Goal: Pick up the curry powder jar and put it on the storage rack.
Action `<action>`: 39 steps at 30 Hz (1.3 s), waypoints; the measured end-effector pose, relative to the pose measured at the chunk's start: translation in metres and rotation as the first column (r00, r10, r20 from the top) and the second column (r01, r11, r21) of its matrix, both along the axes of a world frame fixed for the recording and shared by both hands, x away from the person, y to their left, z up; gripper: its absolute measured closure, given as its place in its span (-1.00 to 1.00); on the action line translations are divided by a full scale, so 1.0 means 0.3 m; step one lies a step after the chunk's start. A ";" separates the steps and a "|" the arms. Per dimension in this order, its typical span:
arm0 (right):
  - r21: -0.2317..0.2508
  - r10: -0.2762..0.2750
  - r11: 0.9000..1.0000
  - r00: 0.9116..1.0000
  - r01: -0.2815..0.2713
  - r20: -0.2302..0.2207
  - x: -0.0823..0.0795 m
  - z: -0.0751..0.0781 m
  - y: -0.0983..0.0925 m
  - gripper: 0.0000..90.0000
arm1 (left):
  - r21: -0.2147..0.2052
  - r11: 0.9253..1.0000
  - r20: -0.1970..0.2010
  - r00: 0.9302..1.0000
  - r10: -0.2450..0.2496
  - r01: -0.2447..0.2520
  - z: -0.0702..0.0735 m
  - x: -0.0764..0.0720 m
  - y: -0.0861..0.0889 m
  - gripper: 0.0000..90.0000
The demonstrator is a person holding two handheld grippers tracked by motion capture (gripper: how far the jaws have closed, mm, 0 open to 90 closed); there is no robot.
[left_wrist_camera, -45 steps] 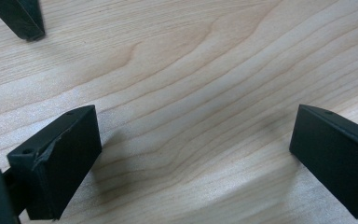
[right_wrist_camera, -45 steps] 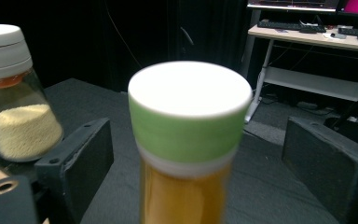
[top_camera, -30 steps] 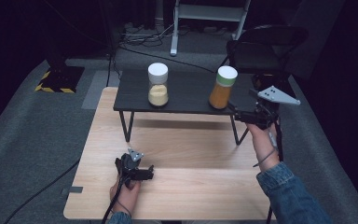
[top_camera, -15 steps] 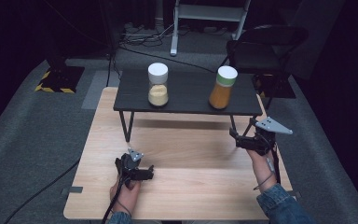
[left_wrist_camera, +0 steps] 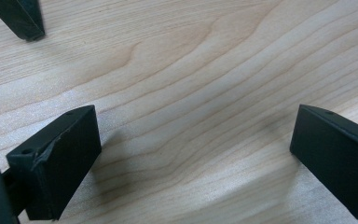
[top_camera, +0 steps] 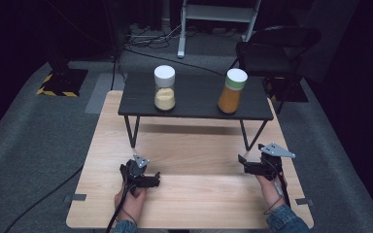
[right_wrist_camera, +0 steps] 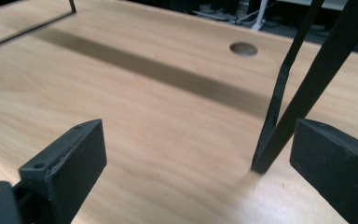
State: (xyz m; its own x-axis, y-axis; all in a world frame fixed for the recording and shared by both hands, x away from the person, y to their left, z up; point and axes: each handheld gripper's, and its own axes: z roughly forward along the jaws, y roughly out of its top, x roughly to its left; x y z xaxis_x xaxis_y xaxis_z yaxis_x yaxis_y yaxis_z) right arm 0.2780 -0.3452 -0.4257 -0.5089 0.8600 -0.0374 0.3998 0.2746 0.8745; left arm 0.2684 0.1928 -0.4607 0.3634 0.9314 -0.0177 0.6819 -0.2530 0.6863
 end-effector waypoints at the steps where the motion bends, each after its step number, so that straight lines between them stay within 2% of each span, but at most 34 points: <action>1: 0.000 -0.001 1.000 1.000 0.001 -0.006 -0.003 -0.010 0.000 -0.94 | 0.000 1.000 0.000 1.000 0.000 0.000 0.000 0.000 0.000 -0.96; 7: -0.010 -0.005 1.000 0.999 0.005 -0.050 -0.009 -0.063 -0.003 -0.95 | -0.001 1.000 -0.001 1.000 0.001 -0.001 0.000 0.000 0.000 -0.96; 19: -0.049 -0.006 0.999 0.991 0.000 -0.137 -0.003 -0.121 -0.015 -0.95 | 0.000 1.000 -0.001 1.000 0.001 -0.001 0.000 0.000 0.000 -0.96; 24: -0.056 -0.006 0.998 0.984 -0.004 -0.176 0.011 -0.125 -0.015 -0.95 | 0.000 1.000 -0.001 1.000 0.001 -0.001 0.000 0.000 0.000 -0.96; 29: -0.087 -0.013 0.996 0.973 -0.007 -0.230 0.035 -0.120 -0.004 -0.95 | 0.000 1.000 -0.001 1.000 0.001 -0.001 0.000 0.000 0.000 -0.96; 32: -0.093 -0.017 0.996 0.970 -0.006 -0.243 0.042 -0.117 -0.002 -0.97 | 0.000 1.000 -0.001 1.000 0.000 0.000 0.000 0.000 0.000 -0.96; 39: -0.116 -0.017 0.993 0.971 -0.011 -0.240 0.043 -0.116 0.008 -0.97 | 0.001 1.000 -0.001 1.000 0.000 0.000 0.001 0.000 0.000 -0.96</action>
